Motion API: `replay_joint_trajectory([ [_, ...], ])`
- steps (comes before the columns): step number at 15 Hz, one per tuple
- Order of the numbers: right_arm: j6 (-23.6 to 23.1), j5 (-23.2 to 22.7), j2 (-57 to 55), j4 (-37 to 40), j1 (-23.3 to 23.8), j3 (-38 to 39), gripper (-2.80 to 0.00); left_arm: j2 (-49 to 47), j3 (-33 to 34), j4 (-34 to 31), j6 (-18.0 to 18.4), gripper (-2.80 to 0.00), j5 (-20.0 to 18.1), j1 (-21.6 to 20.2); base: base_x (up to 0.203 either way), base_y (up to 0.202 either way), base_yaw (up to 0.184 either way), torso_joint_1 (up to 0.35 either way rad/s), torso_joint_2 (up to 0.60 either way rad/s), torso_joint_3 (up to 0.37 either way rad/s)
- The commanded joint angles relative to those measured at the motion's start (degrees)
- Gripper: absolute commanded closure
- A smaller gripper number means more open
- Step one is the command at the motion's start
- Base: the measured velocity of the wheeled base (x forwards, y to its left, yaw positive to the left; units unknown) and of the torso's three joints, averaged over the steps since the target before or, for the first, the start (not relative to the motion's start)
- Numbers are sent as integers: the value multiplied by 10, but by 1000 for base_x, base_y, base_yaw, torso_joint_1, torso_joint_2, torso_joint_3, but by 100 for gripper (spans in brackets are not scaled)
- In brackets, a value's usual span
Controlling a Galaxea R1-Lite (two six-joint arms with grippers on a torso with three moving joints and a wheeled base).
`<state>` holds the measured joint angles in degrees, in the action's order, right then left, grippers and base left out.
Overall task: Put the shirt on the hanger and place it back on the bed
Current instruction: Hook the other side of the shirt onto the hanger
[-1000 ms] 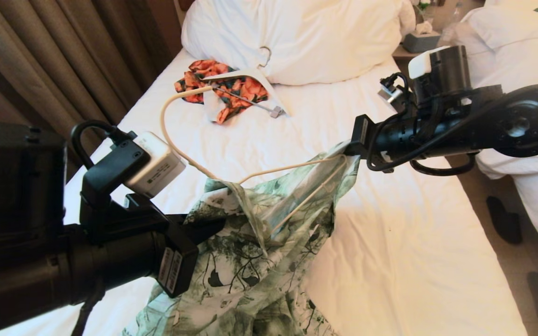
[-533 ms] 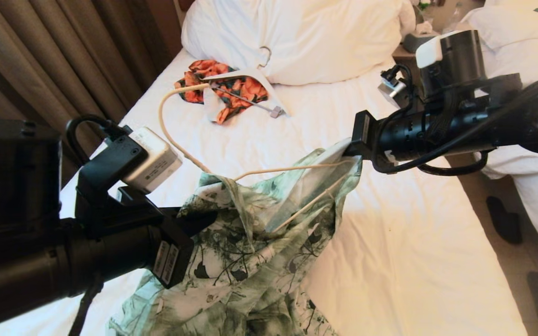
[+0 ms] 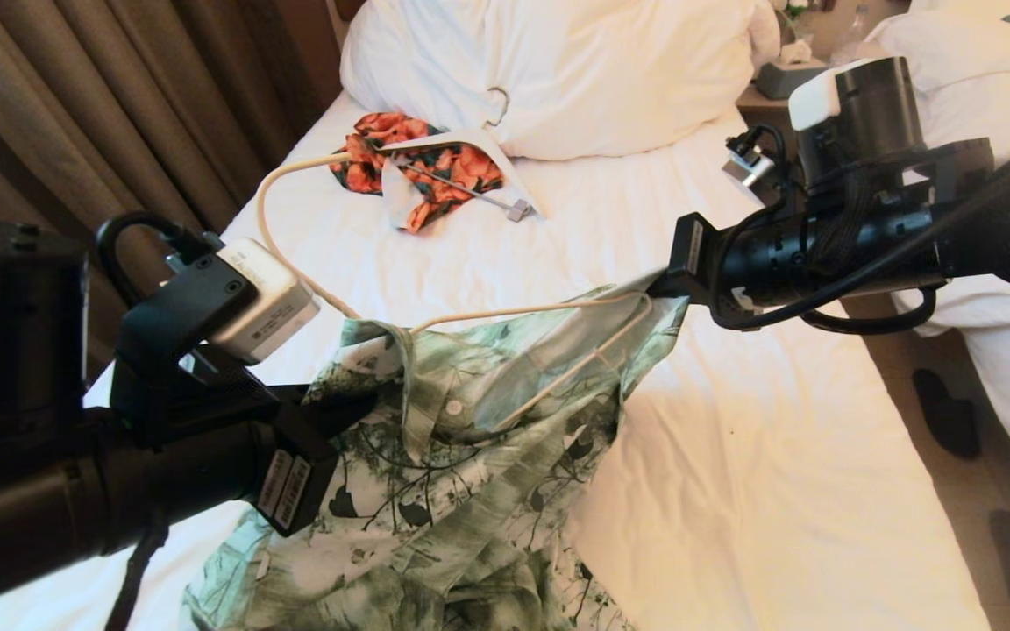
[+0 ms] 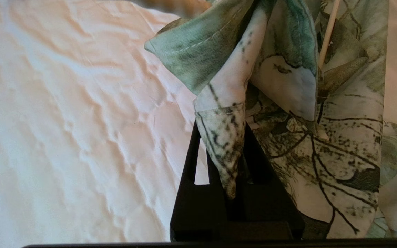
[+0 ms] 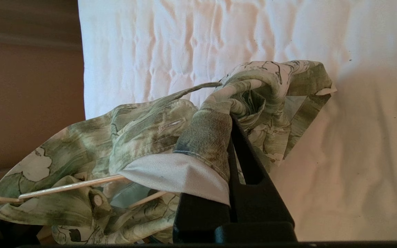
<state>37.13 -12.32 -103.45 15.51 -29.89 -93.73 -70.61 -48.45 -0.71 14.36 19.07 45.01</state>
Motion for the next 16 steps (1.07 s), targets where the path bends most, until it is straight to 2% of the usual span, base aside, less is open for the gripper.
replay_joint_trajectory([
  [1,2,2,-4,0,-10,-2,0,-2,-2,0,2,0,2,0,0,0,0,0,0,0],
  [5,4,30,0,3,-44,0,0,-6,-1,1,13,0,2,0,0,0,0,0,0,0],
  [7,27,47,4,4,-59,0,0,-6,0,2,12,0,1,0,0,0,0,0,0,0],
  [13,37,141,4,39,-125,0,0,-4,0,4,10,0,1,-11,0,0,0,0,0,0],
  [16,37,145,10,41,-130,-2,0,1,3,2,10,0,0,-21,0,0,0,0,0,0],
])
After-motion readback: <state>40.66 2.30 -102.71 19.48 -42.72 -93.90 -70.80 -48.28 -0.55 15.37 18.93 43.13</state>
